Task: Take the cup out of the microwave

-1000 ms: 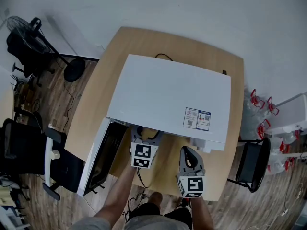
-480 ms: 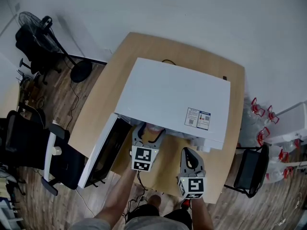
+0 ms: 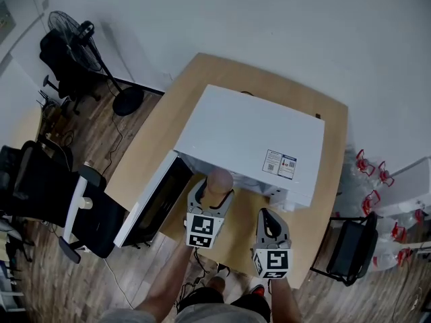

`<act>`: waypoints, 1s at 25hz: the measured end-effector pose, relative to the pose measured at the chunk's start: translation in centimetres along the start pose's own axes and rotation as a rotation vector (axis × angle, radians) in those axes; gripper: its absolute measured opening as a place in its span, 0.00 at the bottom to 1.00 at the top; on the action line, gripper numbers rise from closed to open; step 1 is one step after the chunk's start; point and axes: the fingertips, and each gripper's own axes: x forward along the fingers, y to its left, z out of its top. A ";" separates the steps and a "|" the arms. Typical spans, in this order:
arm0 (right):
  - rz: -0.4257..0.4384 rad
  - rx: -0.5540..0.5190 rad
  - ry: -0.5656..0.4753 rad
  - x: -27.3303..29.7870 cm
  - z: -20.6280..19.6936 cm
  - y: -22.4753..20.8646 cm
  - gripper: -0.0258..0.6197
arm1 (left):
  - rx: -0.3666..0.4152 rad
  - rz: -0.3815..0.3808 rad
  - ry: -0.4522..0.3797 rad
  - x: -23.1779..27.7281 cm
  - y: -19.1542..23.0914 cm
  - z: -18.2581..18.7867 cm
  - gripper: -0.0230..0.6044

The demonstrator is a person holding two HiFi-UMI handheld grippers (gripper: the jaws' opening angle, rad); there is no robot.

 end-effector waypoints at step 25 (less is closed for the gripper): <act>0.076 -0.081 -0.140 -8.4 6.6 1.8 0.07 | 0.023 0.115 -0.148 -15.3 -4.2 7.3 0.60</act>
